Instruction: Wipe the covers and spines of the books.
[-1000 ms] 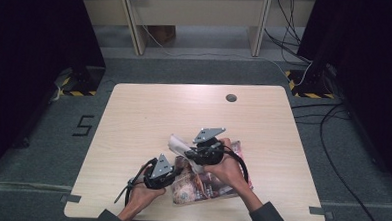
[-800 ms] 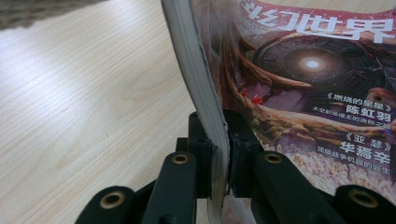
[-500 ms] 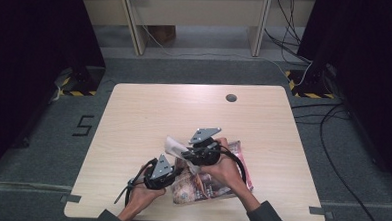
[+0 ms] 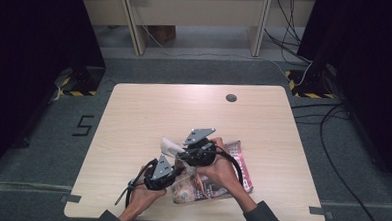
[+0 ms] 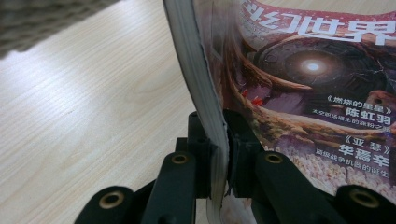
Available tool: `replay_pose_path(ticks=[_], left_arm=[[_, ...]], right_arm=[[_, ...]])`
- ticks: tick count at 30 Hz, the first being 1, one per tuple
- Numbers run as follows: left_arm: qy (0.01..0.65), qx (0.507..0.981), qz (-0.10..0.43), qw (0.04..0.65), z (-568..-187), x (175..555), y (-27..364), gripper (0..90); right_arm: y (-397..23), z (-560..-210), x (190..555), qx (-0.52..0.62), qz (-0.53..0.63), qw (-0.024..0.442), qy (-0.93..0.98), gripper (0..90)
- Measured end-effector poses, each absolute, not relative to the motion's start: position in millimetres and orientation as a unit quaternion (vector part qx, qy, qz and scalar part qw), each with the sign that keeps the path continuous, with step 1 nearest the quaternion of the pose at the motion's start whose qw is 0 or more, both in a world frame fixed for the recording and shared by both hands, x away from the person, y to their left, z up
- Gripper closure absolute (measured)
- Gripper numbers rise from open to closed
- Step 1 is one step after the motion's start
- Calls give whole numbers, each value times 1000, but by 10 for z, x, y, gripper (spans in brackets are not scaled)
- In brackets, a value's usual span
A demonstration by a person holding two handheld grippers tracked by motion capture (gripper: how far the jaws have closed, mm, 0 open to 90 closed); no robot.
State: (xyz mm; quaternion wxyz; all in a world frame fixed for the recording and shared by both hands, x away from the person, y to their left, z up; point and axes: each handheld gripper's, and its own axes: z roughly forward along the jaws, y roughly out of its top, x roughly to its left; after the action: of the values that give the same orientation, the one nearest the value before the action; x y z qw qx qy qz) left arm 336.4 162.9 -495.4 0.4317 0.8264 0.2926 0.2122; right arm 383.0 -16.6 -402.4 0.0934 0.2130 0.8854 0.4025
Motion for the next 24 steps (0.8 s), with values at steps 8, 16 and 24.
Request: replay_pose_path(ticks=[8, 16, 24], left_arm=[[289, 828, 216, 430, -4954, 3359, 1622, 817], [287, 828, 220, 429, -4948, 3351, 1618, 816], [285, 828, 221, 428, -4952, 3349, 1611, 814]], right_arm=[[-231, -4038, 3877, 216, 393, 96, 888, 805], [-287, -4046, 3893, 226, 386, 101, 888, 804], [-214, -4024, 3885, 212, 392, 95, 890, 805]])
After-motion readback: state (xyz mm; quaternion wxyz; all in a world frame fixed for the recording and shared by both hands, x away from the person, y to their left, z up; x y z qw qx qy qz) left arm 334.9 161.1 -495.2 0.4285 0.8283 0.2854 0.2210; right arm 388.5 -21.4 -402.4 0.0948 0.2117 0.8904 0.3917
